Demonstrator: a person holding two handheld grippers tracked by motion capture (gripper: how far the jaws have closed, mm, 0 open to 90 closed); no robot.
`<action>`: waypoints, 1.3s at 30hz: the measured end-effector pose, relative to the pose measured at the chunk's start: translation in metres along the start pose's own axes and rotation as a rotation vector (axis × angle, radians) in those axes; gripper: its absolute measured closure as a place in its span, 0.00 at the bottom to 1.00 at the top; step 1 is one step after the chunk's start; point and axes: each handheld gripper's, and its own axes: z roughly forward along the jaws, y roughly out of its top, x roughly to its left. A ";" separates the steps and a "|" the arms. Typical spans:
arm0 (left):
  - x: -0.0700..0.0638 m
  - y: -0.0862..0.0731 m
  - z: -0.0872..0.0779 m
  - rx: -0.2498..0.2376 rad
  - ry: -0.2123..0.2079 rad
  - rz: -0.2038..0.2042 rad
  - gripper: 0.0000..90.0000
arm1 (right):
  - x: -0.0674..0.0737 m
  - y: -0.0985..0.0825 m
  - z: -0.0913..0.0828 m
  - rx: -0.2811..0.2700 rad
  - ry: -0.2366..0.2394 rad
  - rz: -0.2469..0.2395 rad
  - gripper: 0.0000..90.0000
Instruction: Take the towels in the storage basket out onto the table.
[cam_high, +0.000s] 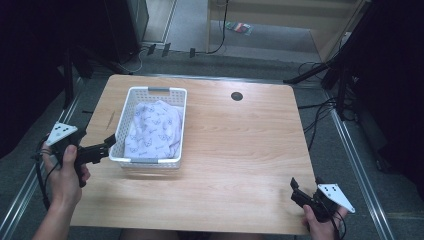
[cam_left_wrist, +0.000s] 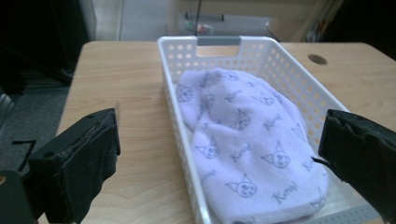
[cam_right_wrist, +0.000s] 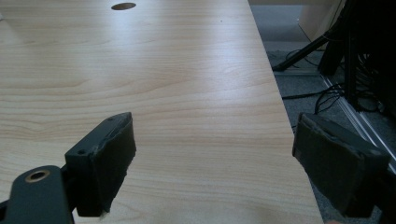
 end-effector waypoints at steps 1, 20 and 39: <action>-0.003 0.002 0.003 0.008 -0.003 0.003 0.00 | 0.000 0.000 0.000 0.000 0.000 0.000 0.15; -0.031 0.030 0.047 0.122 -0.031 0.059 0.00 | 0.000 0.000 0.000 0.002 0.009 -0.011 0.16; -0.045 0.034 0.099 0.227 -0.061 0.045 0.00 | 0.000 0.000 0.000 0.005 0.009 -0.005 0.16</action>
